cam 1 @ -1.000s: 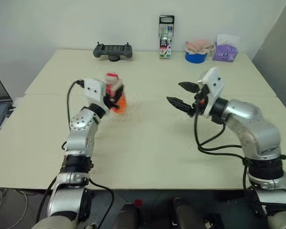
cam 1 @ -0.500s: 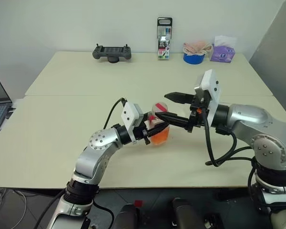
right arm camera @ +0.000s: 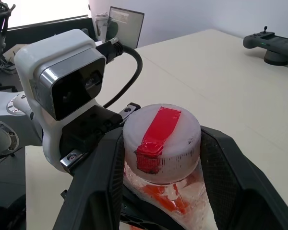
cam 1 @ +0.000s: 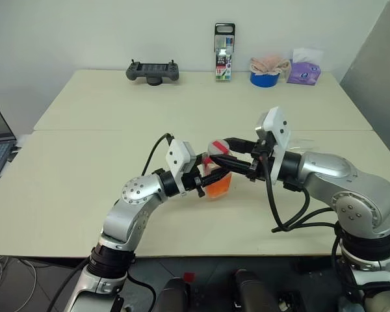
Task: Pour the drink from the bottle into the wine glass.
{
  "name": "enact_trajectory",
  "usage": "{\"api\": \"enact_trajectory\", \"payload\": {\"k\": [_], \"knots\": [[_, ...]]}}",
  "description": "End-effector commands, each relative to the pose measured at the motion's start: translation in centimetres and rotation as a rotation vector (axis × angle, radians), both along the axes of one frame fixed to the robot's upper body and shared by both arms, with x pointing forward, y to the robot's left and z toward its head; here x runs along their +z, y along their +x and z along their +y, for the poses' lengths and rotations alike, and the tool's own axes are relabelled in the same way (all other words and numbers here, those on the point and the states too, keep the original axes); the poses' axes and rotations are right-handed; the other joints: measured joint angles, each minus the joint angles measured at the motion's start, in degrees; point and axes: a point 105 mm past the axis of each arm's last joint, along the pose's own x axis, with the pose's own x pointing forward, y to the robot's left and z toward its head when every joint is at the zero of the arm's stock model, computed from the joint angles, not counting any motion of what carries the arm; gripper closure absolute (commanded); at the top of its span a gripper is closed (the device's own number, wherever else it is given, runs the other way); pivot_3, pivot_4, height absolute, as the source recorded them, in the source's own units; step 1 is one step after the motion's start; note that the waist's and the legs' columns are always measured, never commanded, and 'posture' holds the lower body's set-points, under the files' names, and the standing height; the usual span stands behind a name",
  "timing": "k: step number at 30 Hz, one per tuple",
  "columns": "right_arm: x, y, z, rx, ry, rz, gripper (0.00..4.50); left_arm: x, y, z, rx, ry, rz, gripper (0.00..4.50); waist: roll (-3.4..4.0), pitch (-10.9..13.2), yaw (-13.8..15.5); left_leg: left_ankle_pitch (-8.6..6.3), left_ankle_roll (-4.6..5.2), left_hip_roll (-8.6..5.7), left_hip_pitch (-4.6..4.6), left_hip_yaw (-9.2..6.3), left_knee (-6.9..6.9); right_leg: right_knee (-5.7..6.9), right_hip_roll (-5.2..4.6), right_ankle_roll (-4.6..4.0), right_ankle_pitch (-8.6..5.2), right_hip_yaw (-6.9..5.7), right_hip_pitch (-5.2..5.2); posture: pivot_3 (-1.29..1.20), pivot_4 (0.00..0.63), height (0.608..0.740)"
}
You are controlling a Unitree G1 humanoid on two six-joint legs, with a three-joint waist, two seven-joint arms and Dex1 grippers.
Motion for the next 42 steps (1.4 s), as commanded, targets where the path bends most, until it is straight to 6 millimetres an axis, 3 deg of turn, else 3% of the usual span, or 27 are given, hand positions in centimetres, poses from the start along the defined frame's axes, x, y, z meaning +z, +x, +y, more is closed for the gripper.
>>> {"api": "enact_trajectory", "payload": {"k": [1,7,13,15,30,35,42], "knots": [[2.4,-0.2,-0.6,-0.024,0.052,-0.092,2.61,0.7,-0.7,-0.6,-0.046,0.005,-0.049,2.70,0.00,0.0,0.0,0.00,0.00,0.00,0.00,0.00,0.00,0.00,0.00,0.00,0.00,0.00,0.00,0.00,0.150,0.740],[2.8,-0.7,-0.4,0.005,0.072,-0.100,2.61,0.3,-0.5,-0.4,-0.039,0.021,-0.043,2.70,0.00,0.0,0.0,0.00,0.00,0.00,0.00,0.00,0.00,0.00,0.00,0.00,0.00,0.00,0.00,0.00,0.150,0.740],[2.7,-0.5,-0.3,-0.004,0.062,-0.105,0.46,0.2,-0.5,-0.4,-0.038,0.026,-0.041,2.71,0.00,0.0,0.0,0.00,0.00,0.00,-0.01,0.00,0.01,0.00,0.00,0.00,0.00,0.00,0.00,0.00,0.150,0.740],[2.5,-0.3,-0.3,-0.018,0.059,-0.099,0.12,0.1,-0.3,-0.2,-0.028,0.028,-0.037,2.71,0.00,0.0,0.0,0.00,0.00,0.00,0.00,0.00,0.00,0.00,0.00,0.00,0.00,0.00,0.00,0.00,0.150,0.740],[0.7,-0.4,-0.6,-0.033,0.010,-0.038,0.12,0.0,0.1,0.1,0.001,0.027,-0.038,2.71,0.00,0.0,0.0,0.00,0.00,0.00,0.00,0.00,0.01,0.01,0.00,0.00,0.00,0.01,0.00,0.00,0.150,0.740],[0.6,-0.8,-0.2,-0.011,-0.015,-0.044,1.34,-0.1,0.1,0.1,0.002,0.030,-0.038,2.71,0.00,0.0,0.0,0.00,0.00,0.00,-0.01,-0.01,0.00,0.01,0.00,0.00,0.00,-0.01,0.00,0.00,0.150,0.740],[0.3,-1.1,0.2,0.010,-0.044,-0.044,1.39,-0.1,0.2,0.2,0.007,0.033,-0.039,2.71,0.00,0.0,0.0,0.00,0.00,0.00,0.00,0.00,0.01,0.01,0.00,0.00,0.00,0.00,0.00,0.00,0.150,0.740]]}}
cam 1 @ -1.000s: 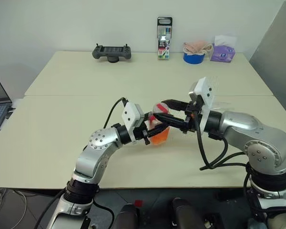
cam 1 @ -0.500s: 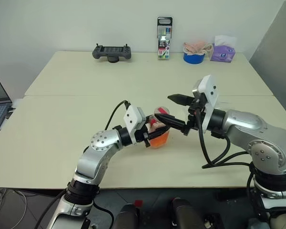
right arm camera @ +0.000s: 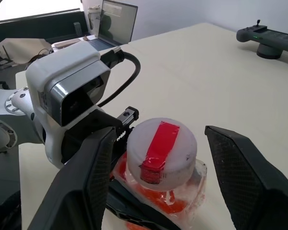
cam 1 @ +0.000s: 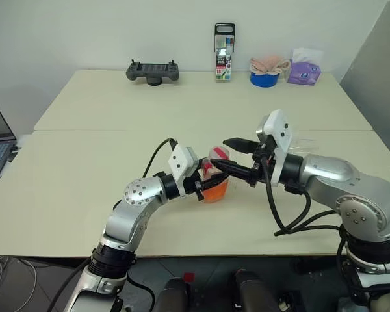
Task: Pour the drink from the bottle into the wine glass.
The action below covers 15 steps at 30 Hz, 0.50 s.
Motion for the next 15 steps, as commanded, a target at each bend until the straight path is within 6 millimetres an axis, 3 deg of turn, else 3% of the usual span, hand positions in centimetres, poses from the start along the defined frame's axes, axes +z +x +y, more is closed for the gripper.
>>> {"api": "enact_trajectory", "payload": {"k": [1,10,14,15], "knots": [[0.62,-0.69,0.39,0.027,-0.020,-0.047,1.39,1.51,-0.12,0.07,-0.003,-0.021,-0.070,2.71,0.00,0.0,0.0,0.00,0.00,0.00,0.00,0.00,0.00,0.00,0.00,0.00,0.00,0.00,0.00,0.00,0.150,0.740],[0.61,-0.37,0.66,0.002,-0.003,-0.047,1.39,1.42,-0.12,0.08,-0.005,-0.017,-0.070,2.71,0.00,0.0,0.0,0.00,0.00,0.00,0.00,0.00,0.00,0.00,0.00,0.00,0.00,0.00,0.00,0.00,0.150,0.740],[0.56,-0.10,0.47,-0.019,-0.010,-0.053,2.66,1.40,-0.11,0.08,-0.004,-0.017,-0.068,2.71,0.00,0.0,0.0,0.00,0.00,0.00,0.00,0.00,0.00,-0.01,0.00,0.00,0.00,0.00,0.00,0.00,0.150,0.740],[0.45,-0.01,0.37,-0.024,-0.022,-0.055,2.69,1.39,-0.12,0.08,-0.005,-0.017,-0.067,2.71,0.00,0.0,0.0,0.00,0.00,0.00,0.00,0.00,0.00,-0.01,0.00,0.00,0.00,0.00,0.00,0.00,0.150,0.740]]}}
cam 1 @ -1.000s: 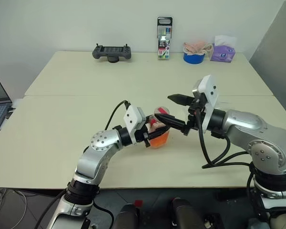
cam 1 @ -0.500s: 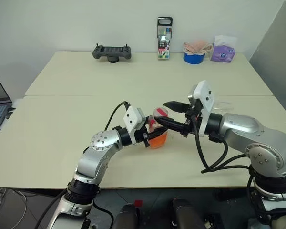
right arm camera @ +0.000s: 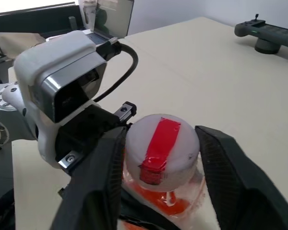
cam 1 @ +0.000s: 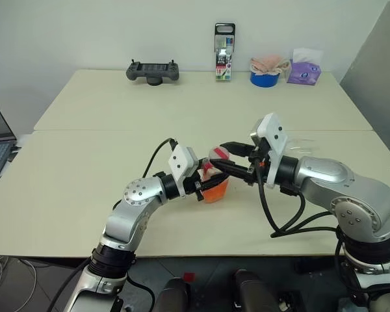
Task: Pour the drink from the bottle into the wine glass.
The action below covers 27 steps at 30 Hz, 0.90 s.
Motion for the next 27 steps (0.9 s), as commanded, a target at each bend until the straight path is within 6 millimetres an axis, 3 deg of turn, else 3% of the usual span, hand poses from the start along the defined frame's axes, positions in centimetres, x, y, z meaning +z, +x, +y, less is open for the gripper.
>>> {"api": "enact_trajectory", "payload": {"k": [1,5,9,11,14,17,22,27], "knots": [[0.7,-0.2,0.0,0.001,-0.023,-0.055,2.69,1.4,-0.1,0.0,-0.009,-0.021,-0.063,2.71,0.00,0.0,0.0,0.00,0.00,0.00,0.00,0.00,0.00,0.00,0.00,0.00,0.00,-0.01,0.00,0.00,0.150,0.740],[0.1,-0.5,-0.5,0.061,-0.078,-0.040,2.69,2.2,-0.6,-0.1,-0.052,-0.040,-0.058,2.71,0.00,0.0,0.0,0.00,0.00,0.00,0.00,0.00,0.01,0.00,0.00,0.00,0.00,0.00,0.00,0.00,0.150,0.740],[0.9,-5.4,-0.4,0.483,-0.088,-0.003,2.69,3.7,-2.6,-0.9,-0.225,-0.073,0.040,2.71,-0.03,0.0,0.0,0.00,0.00,-0.01,-0.06,0.00,0.00,-0.07,0.00,0.01,0.00,-0.03,0.00,0.00,0.150,0.740],[1.1,-6.8,-0.7,0.638,-0.111,0.000,2.69,4.1,-4.1,-1.4,-0.336,-0.047,0.100,2.71,-0.05,0.0,0.0,-0.01,0.02,-0.01,-0.07,-0.02,0.00,-0.08,0.00,0.02,-0.01,-0.05,0.01,0.00,0.150,0.740],[0.4,-7.0,-1.1,0.762,-0.206,-0.025,2.69,5.2,-4.9,-1.4,-0.421,-0.025,0.118,2.71,-0.05,0.0,-0.2,-0.01,0.02,0.02,0.02,0.00,0.00,-0.04,0.03,0.02,-0.02,-0.05,0.04,0.00,0.150,0.740],[0.1,-7.0,-1.4,0.831,-0.244,-0.024,2.69,5.3,-4.3,-1.2,-0.426,0.028,0.052,2.71,-0.05,0.0,-0.3,-0.01,0.02,0.05,0.23,0.06,-0.01,0.03,0.08,0.02,-0.02,-0.01,0.14,0.00,0.150,0.740],[0.8,-4.8,-1.4,0.701,-0.194,-0.016,2.69,4.2,-1.6,-1.2,-0.307,0.071,-0.081,2.72,-0.05,0.0,0.0,0.00,0.01,0.03,0.17,0.07,0.01,-0.02,0.06,0.00,-0.01,0.03,0.13,0.00,0.150,0.740],[2.2,-2.7,-1.5,0.498,-0.162,-0.111,0.98,3.2,-1.1,-1.3,-0.275,0.050,-0.118,2.74,-0.05,0.0,0.0,0.00,0.01,0.03,0.07,0.05,-0.01,-0.01,0.02,-0.09,0.05,0.05,0.01,0.00,0.150,0.740]]}}
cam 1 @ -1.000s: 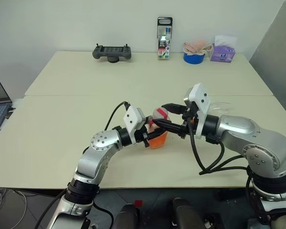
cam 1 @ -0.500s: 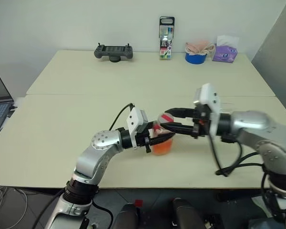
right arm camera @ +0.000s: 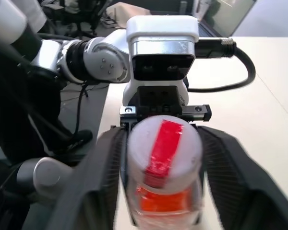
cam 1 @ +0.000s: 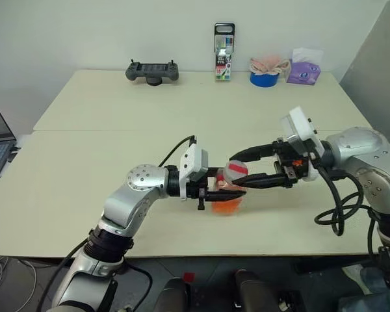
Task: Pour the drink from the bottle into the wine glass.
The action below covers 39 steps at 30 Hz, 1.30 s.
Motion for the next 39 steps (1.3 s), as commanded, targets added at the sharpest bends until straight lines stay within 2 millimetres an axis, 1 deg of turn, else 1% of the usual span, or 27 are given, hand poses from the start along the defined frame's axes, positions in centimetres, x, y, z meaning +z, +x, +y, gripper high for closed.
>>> {"api": "enact_trajectory", "payload": {"k": [1,2,5,8,10,14,19,23,27,31,35,38,39], "knots": [[1.0,-0.3,0.9,-0.048,0.022,-0.100,0.58,1.6,0.8,0.3,0.063,-0.065,-0.096,2.74,0.00,0.0,0.1,0.00,0.00,0.00,-0.05,-0.02,0.00,0.00,0.00,-0.03,0.02,-0.01,-0.03,0.00,0.150,0.740],[1.2,0.4,0.6,-0.134,0.040,-0.119,0.23,1.5,0.8,0.2,0.068,-0.072,-0.098,2.74,0.00,0.0,0.1,0.00,0.00,-0.01,-0.07,-0.03,0.00,-0.01,0.00,-0.03,0.02,-0.02,-0.04,0.00,0.150,0.740],[1.2,1.6,-0.4,-0.350,0.084,-0.152,0.22,1.5,1.0,-0.1,0.091,-0.104,-0.098,2.74,0.00,0.0,0.3,0.00,0.00,-0.05,-0.13,-0.05,0.02,-0.04,-0.06,0.00,0.00,-0.03,-0.04,0.00,0.150,0.740],[0.8,1.4,-0.6,-0.482,0.122,-0.160,0.22,1.6,1.1,-0.2,0.101,-0.122,-0.113,2.74,0.00,0.0,0.4,0.00,0.00,-0.09,-0.15,-0.04,0.05,-0.04,-0.10,-0.05,0.04,-0.02,-0.03,0.00,0.150,0.740],[0.4,1.2,-0.3,-0.555,0.152,-0.152,0.22,1.8,1.2,-0.3,0.109,-0.135,-0.119,2.74,0.00,0.0,0.4,0.00,0.00,-0.07,-0.14,-0.05,0.04,-0.01,-0.09,0.00,0.01,-0.03,-0.04,0.00,0.150,0.740],[-0.2,0.1,0.8,-0.623,0.204,-0.121,0.22,1.7,1.2,-0.3,0.109,-0.137,-0.119,2.76,0.01,0.0,0.2,0.00,-0.01,-0.04,-0.10,-0.06,0.04,0.05,-0.04,0.10,-0.05,-0.02,-0.04,0.00,0.150,0.740],[0.4,-0.3,1.9,-0.701,0.262,-0.147,0.22,1.6,1.4,-0.3,0.115,-0.138,-0.109,2.76,0.01,0.0,0.1,0.01,0.00,-0.05,-0.07,-0.05,0.07,0.08,-0.04,0.10,-0.05,-0.02,-0.02,0.00,0.150,0.740],[0.9,0.6,1.6,-0.831,0.306,-0.154,0.22,1.8,1.8,-0.1,0.126,-0.138,-0.103,2.76,0.02,0.0,0.1,0.01,0.00,-0.05,-0.06,-0.06,0.05,0.08,-0.02,0.10,-0.05,-0.02,-0.02,0.00,0.150,0.740],[0.8,0.5,1.8,-0.861,0.291,-0.150,0.22,2.0,2.1,0.1,0.138,-0.148,-0.088,2.76,0.02,0.0,0.1,0.01,0.00,-0.05,-0.07,-0.07,0.03,0.05,-0.02,0.10,-0.05,-0.03,-0.03,0.00,0.150,0.740],[0.6,0.0,1.4,-0.934,0.287,-0.128,0.22,2.1,2.6,0.3,0.162,-0.162,-0.067,2.76,0.03,0.0,0.1,0.01,0.00,-0.04,-0.07,-0.09,0.02,0.07,-0.02,0.10,-0.05,-0.04,-0.03,0.00,0.150,0.740],[0.1,-0.1,1.2,-1.002,0.304,-0.084,0.22,2.0,2.5,-0.1,0.153,-0.169,-0.054,2.76,0.04,0.0,0.0,0.01,0.01,-0.05,-0.05,-0.08,0.04,0.10,-0.02,0.09,-0.05,-0.03,-0.03,0.00,0.150,0.740],[0.6,0.2,1.1,-1.037,0.313,-0.114,0.77,2.1,2.4,-0.4,0.139,-0.170,-0.050,2.76,0.04,0.0,-0.1,0.01,0.01,-0.05,-0.06,-0.07,0.03,0.08,-0.02,0.09,-0.05,-0.02,-0.03,0.00,0.150,0.740],[0.8,0.2,1.1,-1.038,0.304,-0.135,1.18,2.0,2.4,-0.4,0.138,-0.166,-0.050,2.76,0.04,0.0,-0.1,0.01,0.01,-0.04,-0.06,-0.08,0.02,0.07,-0.02,0.09,-0.05,-0.03,-0.03,0.00,0.150,0.740]]}}
